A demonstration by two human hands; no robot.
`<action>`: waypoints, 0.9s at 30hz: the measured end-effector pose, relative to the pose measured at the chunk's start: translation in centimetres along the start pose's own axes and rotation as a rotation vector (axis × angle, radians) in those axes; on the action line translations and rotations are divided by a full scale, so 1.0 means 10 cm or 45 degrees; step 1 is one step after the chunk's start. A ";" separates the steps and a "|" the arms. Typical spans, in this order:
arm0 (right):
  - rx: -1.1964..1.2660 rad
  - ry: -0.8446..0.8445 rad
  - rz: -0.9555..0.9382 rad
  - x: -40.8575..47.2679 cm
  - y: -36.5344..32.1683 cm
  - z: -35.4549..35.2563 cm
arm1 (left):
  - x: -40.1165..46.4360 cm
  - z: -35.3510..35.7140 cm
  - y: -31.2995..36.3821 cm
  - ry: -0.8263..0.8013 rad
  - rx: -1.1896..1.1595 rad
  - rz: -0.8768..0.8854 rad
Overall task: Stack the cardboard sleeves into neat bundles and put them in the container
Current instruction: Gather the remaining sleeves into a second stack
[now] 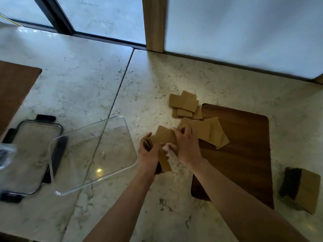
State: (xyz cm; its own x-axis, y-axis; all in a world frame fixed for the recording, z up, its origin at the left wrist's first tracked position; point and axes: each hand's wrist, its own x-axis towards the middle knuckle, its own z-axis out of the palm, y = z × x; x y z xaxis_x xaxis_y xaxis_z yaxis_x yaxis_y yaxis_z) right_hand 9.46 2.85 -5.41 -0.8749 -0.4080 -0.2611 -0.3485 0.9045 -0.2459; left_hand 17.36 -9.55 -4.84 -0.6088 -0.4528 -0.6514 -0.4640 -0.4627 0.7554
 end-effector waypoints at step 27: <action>0.353 0.314 0.159 0.16 1.09 -0.38 | 0.19 0.66 0.17 -0.250 0.020 0.000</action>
State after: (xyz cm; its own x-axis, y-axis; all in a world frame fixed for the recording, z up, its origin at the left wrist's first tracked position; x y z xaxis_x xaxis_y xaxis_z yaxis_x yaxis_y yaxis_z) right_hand 2.97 12.53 -5.01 -0.9712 -0.2242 -0.0811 -0.1594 0.8636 -0.4784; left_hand 11.14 -6.15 -4.31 -0.7220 -0.2943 -0.6261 -0.4734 -0.4499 0.7573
